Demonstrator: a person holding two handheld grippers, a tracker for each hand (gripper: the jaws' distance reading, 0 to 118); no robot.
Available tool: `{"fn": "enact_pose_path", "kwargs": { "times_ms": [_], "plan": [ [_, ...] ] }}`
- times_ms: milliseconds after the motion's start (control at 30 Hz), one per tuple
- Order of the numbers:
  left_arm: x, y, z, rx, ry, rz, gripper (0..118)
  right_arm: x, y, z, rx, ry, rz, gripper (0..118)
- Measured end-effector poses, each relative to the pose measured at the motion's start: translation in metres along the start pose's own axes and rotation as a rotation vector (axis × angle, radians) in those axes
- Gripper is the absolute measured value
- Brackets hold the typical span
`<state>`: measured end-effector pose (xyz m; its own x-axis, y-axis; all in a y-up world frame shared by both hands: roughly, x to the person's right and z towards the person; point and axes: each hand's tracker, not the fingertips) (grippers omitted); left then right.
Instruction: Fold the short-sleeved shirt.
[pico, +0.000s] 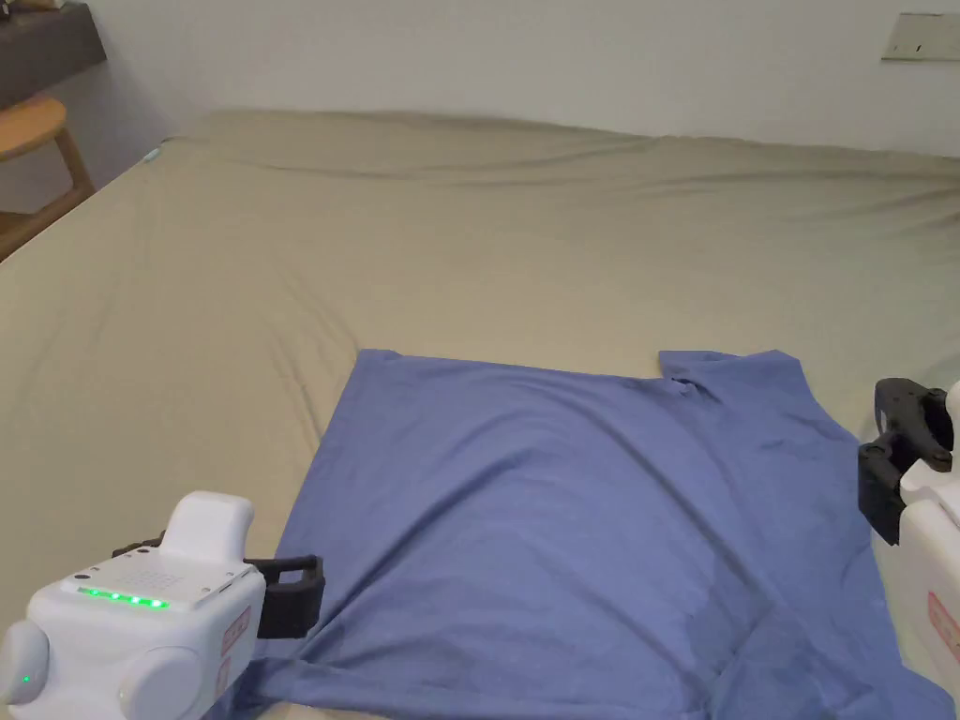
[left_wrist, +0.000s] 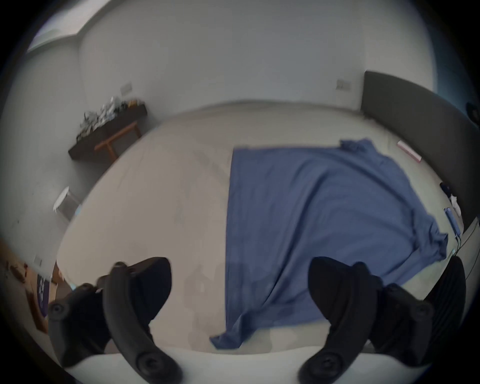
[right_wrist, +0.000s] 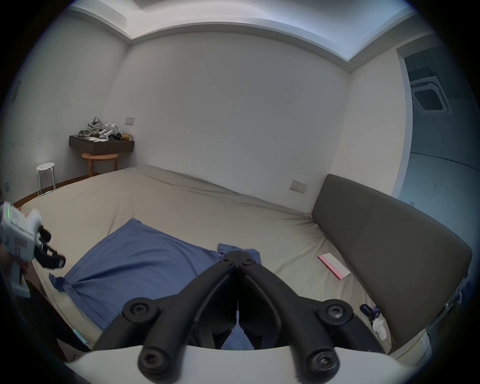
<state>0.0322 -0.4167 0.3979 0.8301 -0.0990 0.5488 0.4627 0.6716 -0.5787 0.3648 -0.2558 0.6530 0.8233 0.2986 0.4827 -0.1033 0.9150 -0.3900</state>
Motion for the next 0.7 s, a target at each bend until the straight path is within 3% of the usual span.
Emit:
{"fn": "enact_pose_path", "kwargs": {
  "times_ms": [133,267,367,467,600,700],
  "plan": [
    [-0.015,-0.043,-0.030,-0.171,0.015,0.079,108,0.003,-0.007,-0.004,-0.039,-0.007,-0.009,3],
    [-0.016,-0.061,-0.047,-0.270,0.044,0.105,97,0.002,-0.010,-0.005,-0.068,-0.005,-0.012,3],
    [-0.010,-0.061,-0.047,-0.279,-0.024,0.069,63,0.003,-0.012,-0.003,-0.081,-0.009,-0.007,3],
    [-0.005,-0.056,-0.044,-0.293,-0.127,0.101,7,0.004,-0.014,-0.003,-0.090,-0.021,-0.003,3],
    [0.013,-0.054,-0.035,-0.219,-0.026,-0.010,6,0.012,-0.017,0.000,-0.098,-0.027,-0.025,3],
    [0.012,-0.045,-0.020,-0.133,-0.030,0.036,6,0.021,-0.028,0.000,-0.133,-0.035,-0.040,3]
  ]
}}
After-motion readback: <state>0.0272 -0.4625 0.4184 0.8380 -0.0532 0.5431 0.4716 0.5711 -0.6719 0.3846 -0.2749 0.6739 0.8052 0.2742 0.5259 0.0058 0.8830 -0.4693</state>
